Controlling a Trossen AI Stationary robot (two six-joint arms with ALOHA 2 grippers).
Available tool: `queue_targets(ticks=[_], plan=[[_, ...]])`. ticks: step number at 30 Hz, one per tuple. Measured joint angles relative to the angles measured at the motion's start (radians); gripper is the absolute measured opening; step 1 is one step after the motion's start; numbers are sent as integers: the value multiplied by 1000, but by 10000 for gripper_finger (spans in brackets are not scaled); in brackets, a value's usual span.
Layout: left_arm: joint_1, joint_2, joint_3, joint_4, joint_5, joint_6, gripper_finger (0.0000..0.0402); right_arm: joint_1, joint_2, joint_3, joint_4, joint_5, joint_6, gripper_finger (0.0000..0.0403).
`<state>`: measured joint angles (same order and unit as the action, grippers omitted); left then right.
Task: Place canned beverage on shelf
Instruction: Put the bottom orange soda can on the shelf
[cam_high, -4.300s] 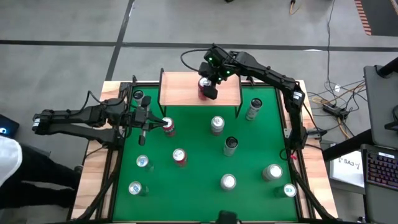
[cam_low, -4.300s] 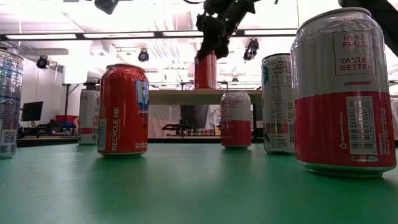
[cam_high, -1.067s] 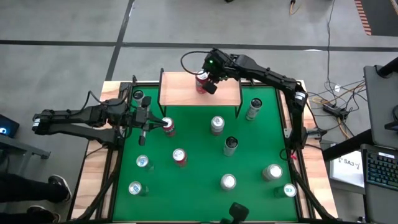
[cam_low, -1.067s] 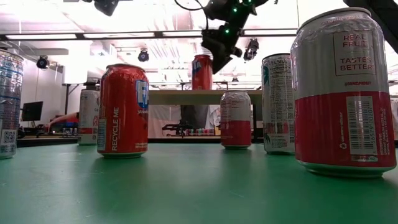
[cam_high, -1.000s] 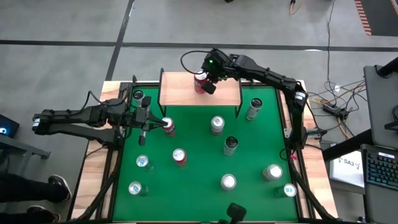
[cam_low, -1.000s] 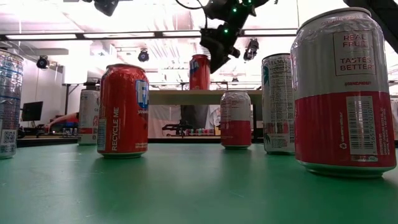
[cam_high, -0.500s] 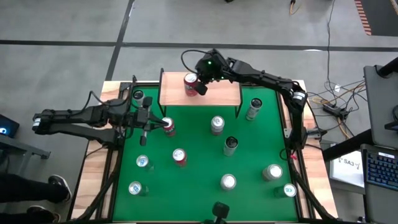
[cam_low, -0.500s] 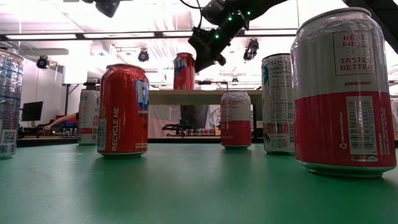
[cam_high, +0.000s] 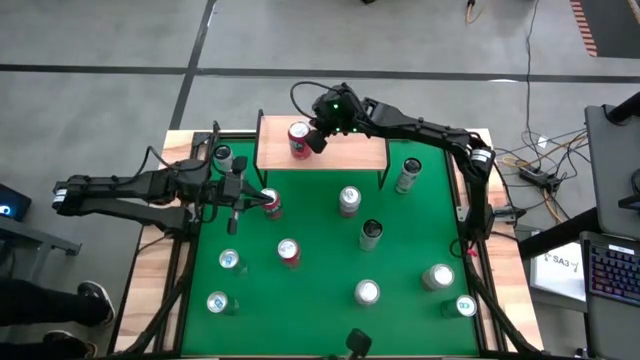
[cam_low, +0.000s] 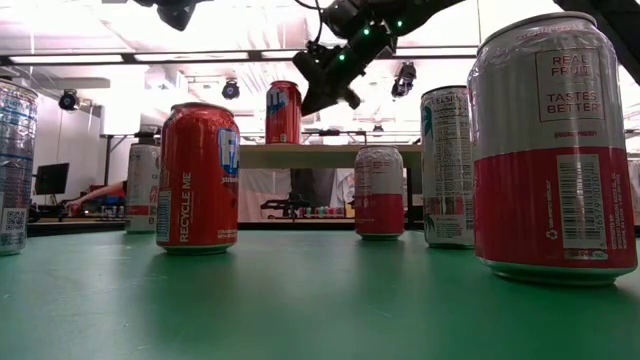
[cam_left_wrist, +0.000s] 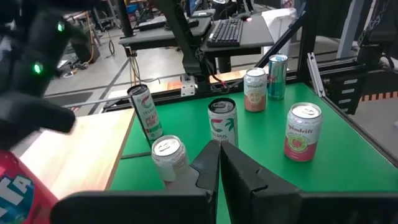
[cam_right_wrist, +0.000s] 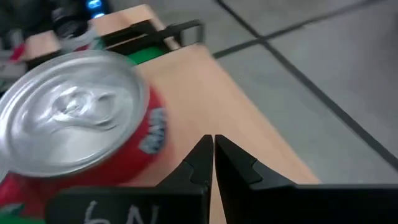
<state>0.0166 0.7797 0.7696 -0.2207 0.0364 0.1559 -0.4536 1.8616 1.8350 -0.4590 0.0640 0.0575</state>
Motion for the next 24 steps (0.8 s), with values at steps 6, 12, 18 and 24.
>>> queue_targets(ticks=[6, 12, 18, 24], plan=[[0, -3, 0, -8, -1, -29, 0, 46, -44, -1, -110, 133, 208, 9], [0, -3, 0, -18, -2, -34, 0, 101, -30, -20, -127, 246, 311, 9], [0, -3, 0, -18, -2, -27, 0, 138, 6, -30, -33, 303, 294, 9], [0, -4, 0, -19, -2, -27, 0, 150, 23, -31, 85, 297, 272, 9]])
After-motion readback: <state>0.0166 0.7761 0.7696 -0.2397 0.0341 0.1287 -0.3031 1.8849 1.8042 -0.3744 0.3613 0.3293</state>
